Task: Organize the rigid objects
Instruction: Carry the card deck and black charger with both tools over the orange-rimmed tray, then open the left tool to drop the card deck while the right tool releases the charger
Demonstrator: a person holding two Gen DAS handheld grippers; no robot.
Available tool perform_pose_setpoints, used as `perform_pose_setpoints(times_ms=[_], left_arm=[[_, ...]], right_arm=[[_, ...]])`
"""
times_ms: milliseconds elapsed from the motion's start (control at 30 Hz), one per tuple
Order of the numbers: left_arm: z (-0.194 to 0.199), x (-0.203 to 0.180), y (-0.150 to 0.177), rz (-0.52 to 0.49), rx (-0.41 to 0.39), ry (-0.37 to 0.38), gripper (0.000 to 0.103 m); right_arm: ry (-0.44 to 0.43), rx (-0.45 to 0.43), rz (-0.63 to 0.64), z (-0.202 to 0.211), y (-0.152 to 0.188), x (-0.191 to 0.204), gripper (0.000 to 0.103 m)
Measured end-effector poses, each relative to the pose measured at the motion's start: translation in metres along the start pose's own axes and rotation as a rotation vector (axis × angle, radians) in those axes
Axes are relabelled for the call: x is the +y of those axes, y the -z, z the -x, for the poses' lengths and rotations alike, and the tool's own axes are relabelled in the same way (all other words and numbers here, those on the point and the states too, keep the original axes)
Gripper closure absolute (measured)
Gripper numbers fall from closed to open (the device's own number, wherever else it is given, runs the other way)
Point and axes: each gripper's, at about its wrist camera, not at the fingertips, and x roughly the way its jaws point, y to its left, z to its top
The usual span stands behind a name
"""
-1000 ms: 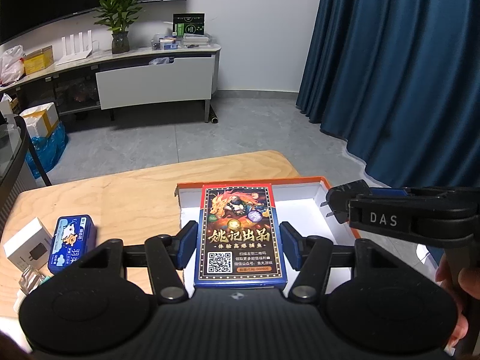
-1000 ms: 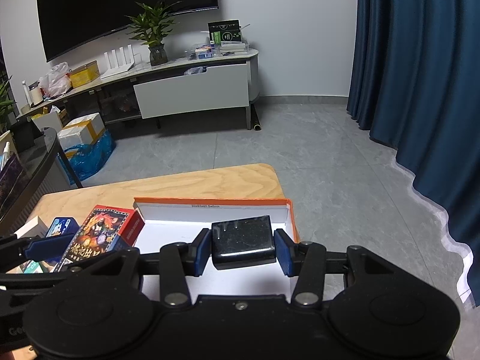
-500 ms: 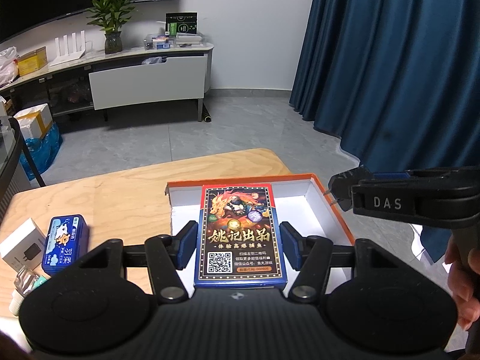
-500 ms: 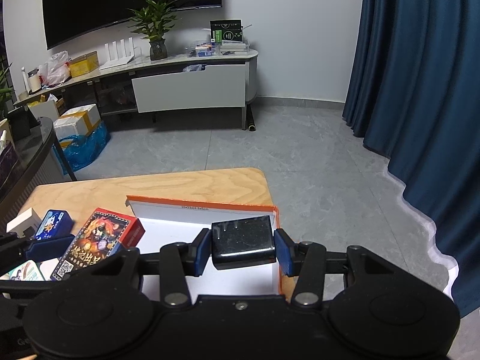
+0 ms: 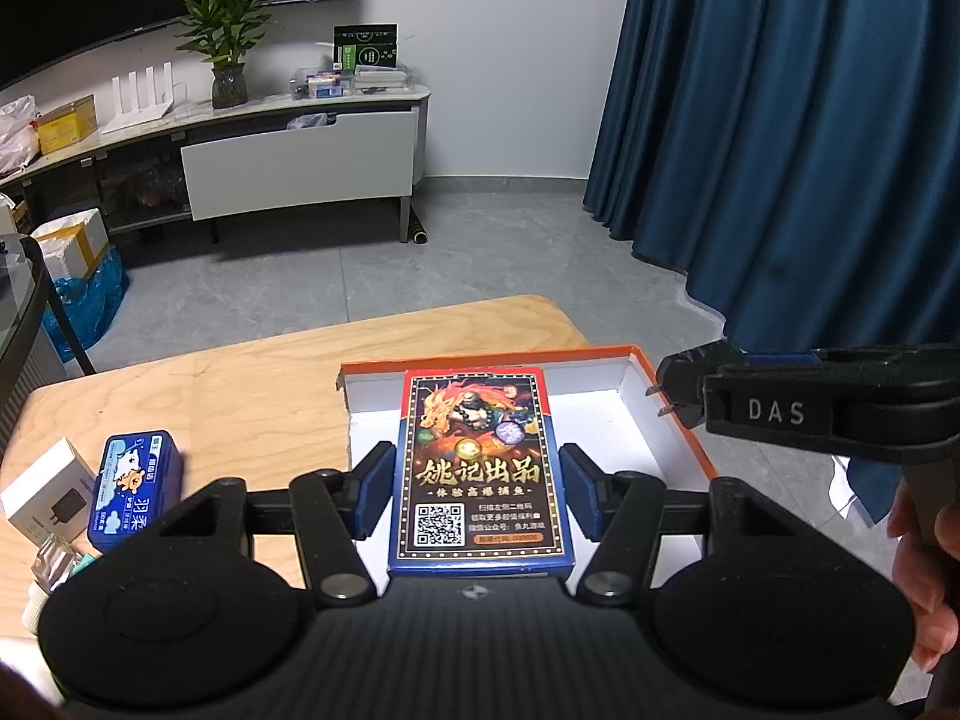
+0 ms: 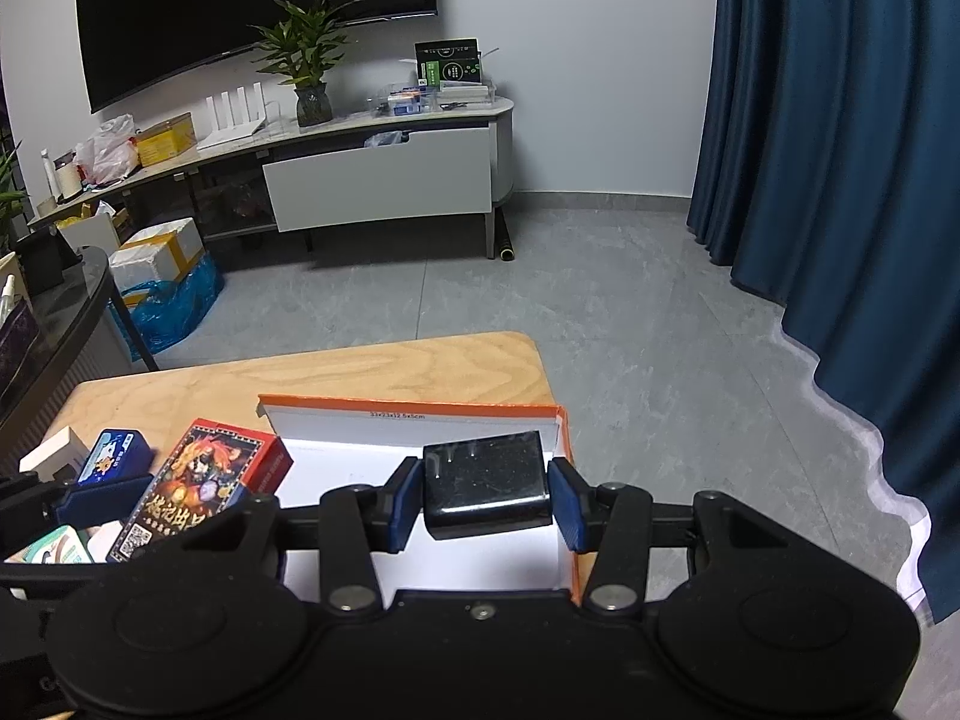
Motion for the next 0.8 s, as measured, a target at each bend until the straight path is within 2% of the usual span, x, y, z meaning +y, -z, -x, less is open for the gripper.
perform_pose_setpoints(times_ms=[467,800], left_arm=[[-0.015,0.000,0.002,0.008,0.031,0.018,0.043],[-0.044,-0.006,-0.002,0.003,0.062,0.036,0.043]], right_arm=[[-0.018,0.039,-0.018,-0.022,0.000,-0.006,0.047],[-0.039,0.087,-0.041,-0.058,-0.009,-0.009,0.047]])
